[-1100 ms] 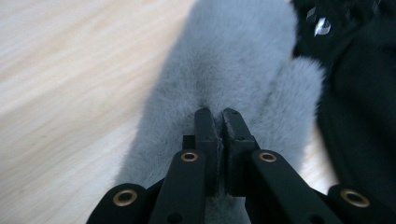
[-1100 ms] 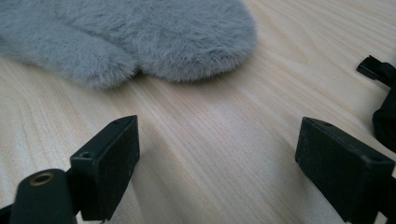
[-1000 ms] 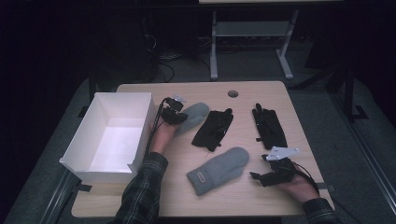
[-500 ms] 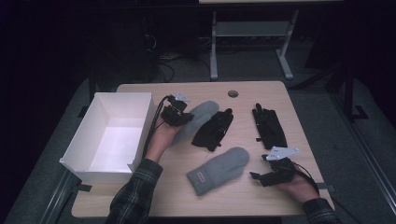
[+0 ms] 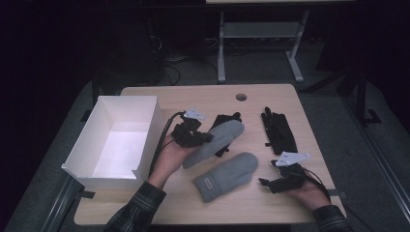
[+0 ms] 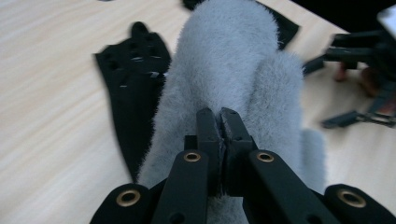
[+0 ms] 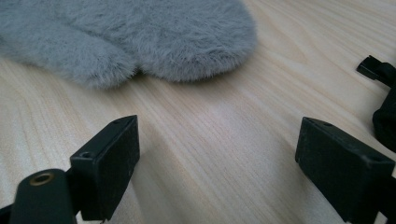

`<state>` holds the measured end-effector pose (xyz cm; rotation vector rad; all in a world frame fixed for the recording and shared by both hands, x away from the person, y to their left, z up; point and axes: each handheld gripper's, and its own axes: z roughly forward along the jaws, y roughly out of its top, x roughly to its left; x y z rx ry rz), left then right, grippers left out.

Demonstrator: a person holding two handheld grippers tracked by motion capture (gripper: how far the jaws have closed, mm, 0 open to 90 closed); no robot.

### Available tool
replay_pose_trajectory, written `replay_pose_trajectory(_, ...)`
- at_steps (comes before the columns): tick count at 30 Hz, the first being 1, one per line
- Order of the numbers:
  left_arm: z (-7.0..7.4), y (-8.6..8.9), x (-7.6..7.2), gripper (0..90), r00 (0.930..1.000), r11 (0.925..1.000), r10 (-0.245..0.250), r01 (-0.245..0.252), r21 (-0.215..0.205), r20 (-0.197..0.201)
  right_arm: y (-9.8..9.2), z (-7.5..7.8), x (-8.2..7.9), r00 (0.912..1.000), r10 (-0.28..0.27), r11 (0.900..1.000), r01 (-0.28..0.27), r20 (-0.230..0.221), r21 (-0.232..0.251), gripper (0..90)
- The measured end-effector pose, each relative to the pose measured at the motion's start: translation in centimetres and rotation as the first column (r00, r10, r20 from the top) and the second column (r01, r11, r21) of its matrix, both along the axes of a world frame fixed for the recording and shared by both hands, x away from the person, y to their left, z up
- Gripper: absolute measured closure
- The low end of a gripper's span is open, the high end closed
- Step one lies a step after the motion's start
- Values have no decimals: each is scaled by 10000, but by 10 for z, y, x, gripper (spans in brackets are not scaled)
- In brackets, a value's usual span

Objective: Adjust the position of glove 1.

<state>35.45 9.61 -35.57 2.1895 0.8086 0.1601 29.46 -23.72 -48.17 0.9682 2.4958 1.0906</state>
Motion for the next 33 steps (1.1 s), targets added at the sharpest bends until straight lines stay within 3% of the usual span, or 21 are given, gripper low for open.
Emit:
replay_pose_trajectory(8,-10,-26,-26,881,9985,9983,-333,353,457,-435,0,0,0,10000,0,10000,0,-1,-2,136)
replay_pose_trajectory(14,-24,-45,-32,880,9963,9947,-468,531,884,-715,0,0,0,10000,8,10000,-8,6,-5,136)
replay_pose_trajectory(20,-36,-54,-34,875,9940,9922,-617,709,1021,-898,0,0,0,10000,43,10000,-43,12,-3,136)
replay_pose_trajectory(23,-38,-54,-34,847,9931,9917,-804,883,932,-854,0,0,0,10000,44,10000,-44,18,-12,136)
replay_pose_trajectory(26,-37,-53,-34,736,9935,9917,-914,970,843,-683,0,0,0,10000,41,10000,-41,11,-1,136)
replay_pose_trajectory(28,-32,-47,-34,679,9942,9930,-992,1015,602,-405,0,0,0,10000,41,10000,-41,11,-8,136)
replay_pose_trajectory(33,-26,-27,-32,553,9938,9915,-1115,1109,681,52,0,0,0,10000,43,10000,-43,6,-10,136)
